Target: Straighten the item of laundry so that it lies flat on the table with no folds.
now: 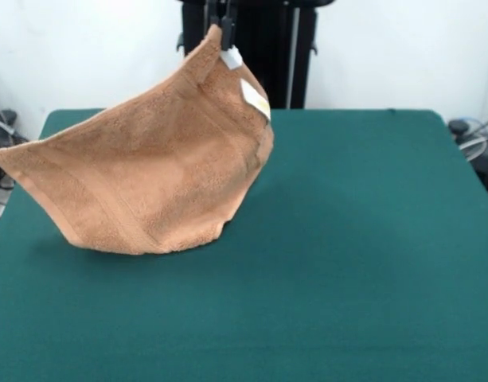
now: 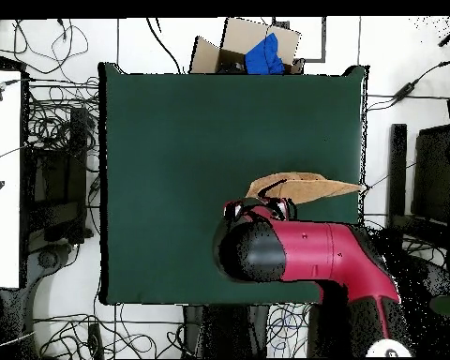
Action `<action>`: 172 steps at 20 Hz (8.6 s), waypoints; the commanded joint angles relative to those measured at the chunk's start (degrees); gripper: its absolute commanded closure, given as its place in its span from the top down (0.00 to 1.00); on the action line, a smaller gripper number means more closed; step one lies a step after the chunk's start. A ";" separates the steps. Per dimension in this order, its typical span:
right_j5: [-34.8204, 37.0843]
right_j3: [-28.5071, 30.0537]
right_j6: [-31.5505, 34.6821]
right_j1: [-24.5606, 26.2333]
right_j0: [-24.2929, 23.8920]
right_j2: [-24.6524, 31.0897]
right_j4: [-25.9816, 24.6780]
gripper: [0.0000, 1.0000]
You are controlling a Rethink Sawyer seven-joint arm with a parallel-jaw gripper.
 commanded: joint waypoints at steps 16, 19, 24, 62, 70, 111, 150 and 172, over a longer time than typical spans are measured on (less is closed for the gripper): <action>9.41 -5.62 2.23 1.92 8.62 0.73 -1.77 0.00; 7.31 -5.83 2.83 3.55 9.11 0.37 -2.49 0.00; 3.91 -8.01 6.24 7.25 11.79 -1.22 -4.26 0.00; -11.33 -14.51 20.70 26.56 29.99 -15.03 10.58 0.00; -13.10 -14.83 22.54 28.87 34.28 -17.47 16.56 0.00; -23.31 -16.78 27.55 37.60 48.85 -27.59 44.85 0.00; -18.58 -26.40 32.15 46.14 58.72 -37.51 65.33 1.00; -26.08 -10.12 18.04 32.17 41.56 -24.35 49.95 1.00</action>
